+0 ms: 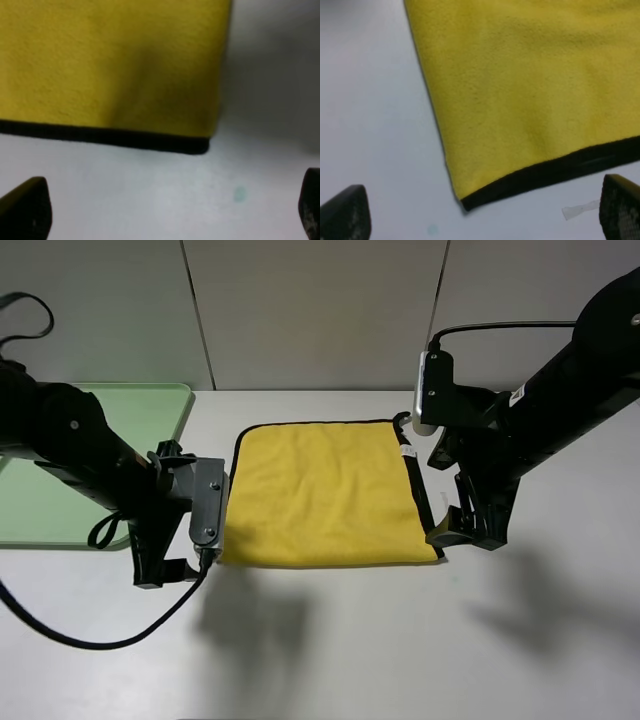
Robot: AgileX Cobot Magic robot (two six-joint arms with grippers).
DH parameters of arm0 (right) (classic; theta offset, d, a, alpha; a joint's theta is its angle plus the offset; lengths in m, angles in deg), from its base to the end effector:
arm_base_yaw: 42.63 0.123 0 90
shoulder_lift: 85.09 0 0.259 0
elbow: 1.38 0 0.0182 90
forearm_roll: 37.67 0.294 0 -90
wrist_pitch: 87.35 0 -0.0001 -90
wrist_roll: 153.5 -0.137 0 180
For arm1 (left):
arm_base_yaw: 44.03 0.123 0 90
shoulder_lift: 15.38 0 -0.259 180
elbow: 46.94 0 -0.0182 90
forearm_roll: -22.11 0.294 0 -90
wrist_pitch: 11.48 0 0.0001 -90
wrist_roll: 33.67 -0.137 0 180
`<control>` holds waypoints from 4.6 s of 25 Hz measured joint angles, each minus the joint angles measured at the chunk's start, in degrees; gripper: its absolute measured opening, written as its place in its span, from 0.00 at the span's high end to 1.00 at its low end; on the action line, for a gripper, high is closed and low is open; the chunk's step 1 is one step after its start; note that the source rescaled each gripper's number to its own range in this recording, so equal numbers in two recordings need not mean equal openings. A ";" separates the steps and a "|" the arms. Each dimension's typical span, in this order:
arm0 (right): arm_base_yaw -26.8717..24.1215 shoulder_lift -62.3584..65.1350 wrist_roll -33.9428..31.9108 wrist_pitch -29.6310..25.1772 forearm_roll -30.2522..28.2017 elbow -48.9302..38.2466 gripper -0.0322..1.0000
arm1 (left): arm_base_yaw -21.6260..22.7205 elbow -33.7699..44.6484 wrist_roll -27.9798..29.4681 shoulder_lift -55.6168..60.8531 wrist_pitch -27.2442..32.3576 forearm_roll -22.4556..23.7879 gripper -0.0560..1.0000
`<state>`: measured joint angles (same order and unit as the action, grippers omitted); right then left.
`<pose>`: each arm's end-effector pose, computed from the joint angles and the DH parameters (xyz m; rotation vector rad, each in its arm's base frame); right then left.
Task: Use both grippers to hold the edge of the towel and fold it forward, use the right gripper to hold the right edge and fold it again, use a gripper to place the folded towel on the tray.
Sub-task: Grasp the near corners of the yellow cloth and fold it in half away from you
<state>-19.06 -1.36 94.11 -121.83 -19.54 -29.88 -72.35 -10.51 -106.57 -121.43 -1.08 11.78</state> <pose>0.2936 0.1544 0.1028 -1.7152 2.1158 0.1012 0.2864 -0.1594 0.0281 1.9150 1.8653 0.1506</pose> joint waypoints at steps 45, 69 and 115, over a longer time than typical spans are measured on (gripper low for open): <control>0.00 -17.36 3.19 12.16 5.78 0.06 0.00 | -5.63 -0.62 -12.17 -9.32 -18.80 -0.47 0.02; 0.00 -22.66 2.52 16.09 3.59 0.19 0.01 | -5.63 -0.62 -11.07 -9.37 -18.72 -0.47 0.07; 0.00 -1.47 -15.98 -2.33 -0.15 -0.70 0.97 | -6.01 2.19 -3.45 14.63 -1.63 -0.46 0.95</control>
<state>-19.06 -2.83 78.13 -124.16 -19.69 -30.58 -78.36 -8.33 -110.03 -106.79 -2.71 11.32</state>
